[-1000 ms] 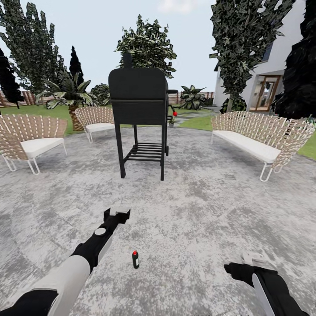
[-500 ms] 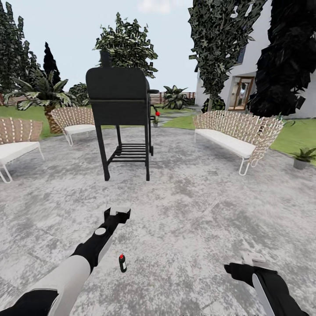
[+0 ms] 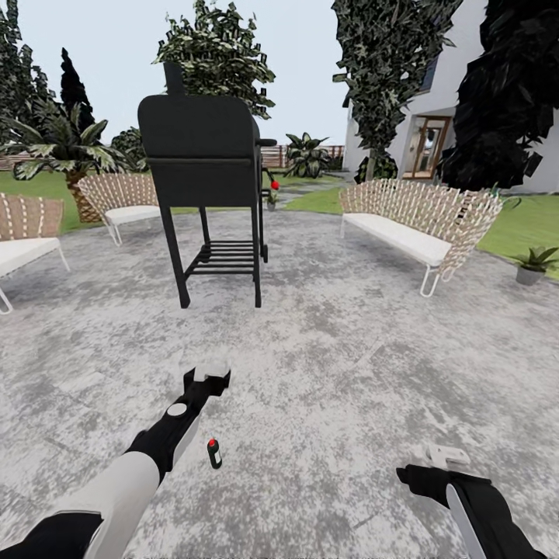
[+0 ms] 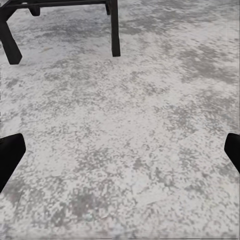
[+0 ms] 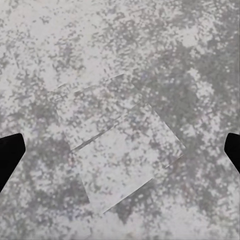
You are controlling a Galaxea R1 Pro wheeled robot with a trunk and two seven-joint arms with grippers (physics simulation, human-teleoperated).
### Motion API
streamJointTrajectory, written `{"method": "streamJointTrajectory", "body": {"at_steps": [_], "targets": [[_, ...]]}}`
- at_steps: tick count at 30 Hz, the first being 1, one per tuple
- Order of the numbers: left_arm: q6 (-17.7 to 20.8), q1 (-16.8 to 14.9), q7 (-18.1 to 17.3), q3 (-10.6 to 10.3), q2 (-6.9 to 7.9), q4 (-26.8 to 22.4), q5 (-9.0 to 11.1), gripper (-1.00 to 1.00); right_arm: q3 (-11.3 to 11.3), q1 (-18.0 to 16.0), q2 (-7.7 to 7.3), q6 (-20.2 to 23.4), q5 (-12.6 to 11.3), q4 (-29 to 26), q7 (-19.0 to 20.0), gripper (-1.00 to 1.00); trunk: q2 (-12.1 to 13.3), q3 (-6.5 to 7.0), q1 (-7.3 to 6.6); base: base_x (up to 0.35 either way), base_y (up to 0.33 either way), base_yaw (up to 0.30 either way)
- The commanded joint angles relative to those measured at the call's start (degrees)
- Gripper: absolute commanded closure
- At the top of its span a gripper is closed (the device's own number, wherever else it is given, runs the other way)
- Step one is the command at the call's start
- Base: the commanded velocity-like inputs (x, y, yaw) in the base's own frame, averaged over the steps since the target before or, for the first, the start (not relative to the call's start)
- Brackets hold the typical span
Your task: Pick up the pesticide atomizer in the garden and spray insectifuge to fully cover both potted plants in the garden.
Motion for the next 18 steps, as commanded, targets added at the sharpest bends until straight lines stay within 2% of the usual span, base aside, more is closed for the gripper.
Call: {"method": "streamJointTrajectory", "body": {"at_steps": [1,5,11,18], "targets": [[-0.17,-0.02,-0.02,0.09,0.04,0.17,-0.46,-1.0,-0.06,-0.02,0.0,0.25,-0.32,-0.06,0.01,-1.0,-0.02,-0.14,-0.01,0.0,0.0,0.0],[-0.26,0.11,0.04,0.12,0.22,2.87,-0.55,-1.0,-0.06,0.0,0.0,0.25,-0.32,-0.06,0.01,-1.0,-0.02,-0.5,-0.01,0.0,0.0,0.0],[-0.22,0.14,0.14,0.11,0.26,4.39,-0.61,-1.0,-0.06,-0.03,0.0,0.25,-0.32,-0.12,0.01,-1.0,-0.02,-0.85,-0.01,0.0,0.0,0.0],[0.03,0.15,0.2,0.1,0.25,4.71,-0.54,-1.0,-0.06,0.0,0.0,0.39,-0.32,-0.13,0.01,-1.0,-0.12,-2.44,0.17,0.0,0.0,0.0]]}}
